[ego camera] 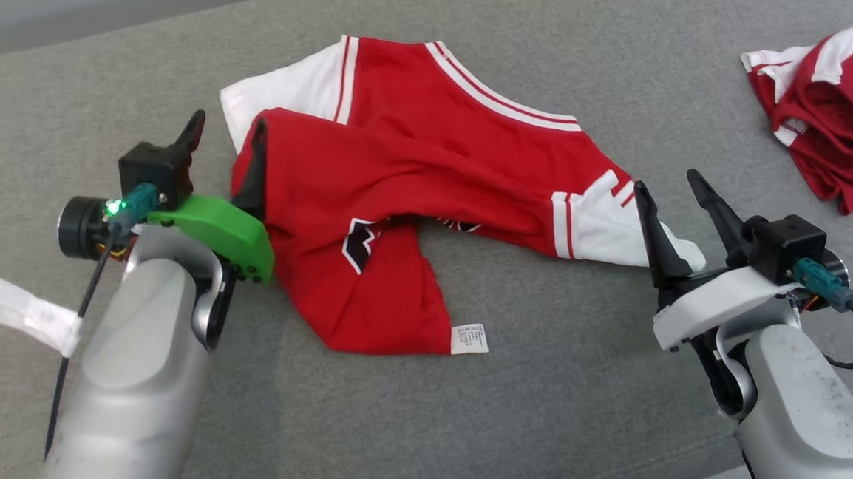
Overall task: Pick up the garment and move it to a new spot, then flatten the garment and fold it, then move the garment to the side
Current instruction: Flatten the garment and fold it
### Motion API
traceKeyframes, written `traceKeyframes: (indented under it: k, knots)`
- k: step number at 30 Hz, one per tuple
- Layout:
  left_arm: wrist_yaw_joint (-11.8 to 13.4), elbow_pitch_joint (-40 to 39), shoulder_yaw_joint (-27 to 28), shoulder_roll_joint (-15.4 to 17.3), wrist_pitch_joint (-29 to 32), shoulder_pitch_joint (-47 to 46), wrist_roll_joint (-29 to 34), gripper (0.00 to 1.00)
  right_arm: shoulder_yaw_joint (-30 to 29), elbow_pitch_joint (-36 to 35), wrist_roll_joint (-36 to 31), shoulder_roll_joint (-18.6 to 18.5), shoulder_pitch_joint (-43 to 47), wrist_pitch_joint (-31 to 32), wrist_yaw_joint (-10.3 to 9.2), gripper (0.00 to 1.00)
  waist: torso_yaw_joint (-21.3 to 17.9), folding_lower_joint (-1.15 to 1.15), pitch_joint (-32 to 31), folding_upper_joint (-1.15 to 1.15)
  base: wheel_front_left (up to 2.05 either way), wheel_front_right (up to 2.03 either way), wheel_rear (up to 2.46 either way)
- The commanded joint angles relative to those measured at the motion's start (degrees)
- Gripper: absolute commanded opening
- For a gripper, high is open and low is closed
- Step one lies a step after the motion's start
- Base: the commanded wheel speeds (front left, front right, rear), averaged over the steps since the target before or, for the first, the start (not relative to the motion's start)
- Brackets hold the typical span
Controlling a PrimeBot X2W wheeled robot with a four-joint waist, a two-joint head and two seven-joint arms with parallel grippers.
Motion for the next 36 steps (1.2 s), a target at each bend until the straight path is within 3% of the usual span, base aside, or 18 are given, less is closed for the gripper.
traceKeyframes:
  k: [1, 11, 12, 13, 16, 17, 24, 28, 30, 36]
  knots:
    - [-0.15, 2.22, -1.00, 0.77, 0.53, -2.23, -1.68, 1.00, 0.25, -0.27, 0.35, 0.06, -0.67, -0.11, -0.05, 1.00, -4.69, 0.00, 4.61, 0.00, 0.00, 0.00, 0.00]
    - [-0.15, 12.95, -7.70, 3.61, 3.07, -9.12, -8.49, 1.00, 1.57, -0.60, 2.12, 0.06, -0.63, -0.12, -0.05, 1.00, -7.50, 0.00, 7.28, 0.00, 0.00, 0.00, 0.00]
    - [-0.15, 13.39, -8.27, 3.62, 3.07, -9.28, -8.95, 0.87, 1.45, -0.61, 2.09, 0.06, -0.52, -0.11, -0.05, 1.00, -7.46, 0.00, 7.34, 0.00, 0.00, 0.00, 0.00]
    - [-0.15, 14.03, -9.09, 3.70, 3.18, -9.45, -9.33, 0.68, 1.33, -0.54, 2.02, 0.06, -0.36, -0.11, -0.05, 1.00, -7.34, 0.00, 7.36, 0.00, 0.00, 0.00, 0.00]
    - [-0.15, 15.24, -10.93, 3.59, 2.84, -9.21, -10.47, 0.36, 1.36, -0.15, 1.78, 0.05, -0.43, -0.11, -0.05, 1.00, -6.93, 0.00, 7.21, 0.00, 0.00, 0.00, 0.00]
    - [-0.15, 15.32, -11.56, 3.61, 2.44, -9.27, -10.84, 0.00, 1.34, -0.01, 1.65, 0.03, -0.65, -0.12, -0.05, 1.00, -6.76, 0.00, 7.10, 0.00, 0.00, 0.00, 0.00]
    - [-0.15, 12.36, -13.00, 4.66, -0.62, -11.88, -10.26, 0.00, 0.83, 0.60, 1.24, 0.00, -0.91, -0.11, -0.05, 1.00, -5.42, 0.00, 5.76, 0.00, 0.00, 0.00, 0.00]
    - [1.65, 2.70, -8.99, 6.52, -0.63, -12.91, -6.43, 0.00, 0.92, 1.16, 1.21, 0.00, -0.65, -0.11, -0.05, 1.00, -5.18, 0.00, 4.62, 0.00, 0.00, 0.00, 0.00]
    - [2.38, -5.87, -4.86, 7.64, -0.66, -13.71, -2.42, 0.00, 0.88, 1.53, 1.48, 0.00, -0.56, -0.12, -0.05, 1.00, -5.43, 0.00, 3.36, 0.00, 0.00, 0.00, 0.00]
    - [1.35, -18.86, 1.58, 6.81, -0.60, -10.16, 4.27, 0.00, 0.02, 2.49, 1.09, 0.00, 0.92, -0.12, -0.05, 1.00, -5.16, 0.00, 0.13, 0.00, 0.00, 0.00, 0.00]
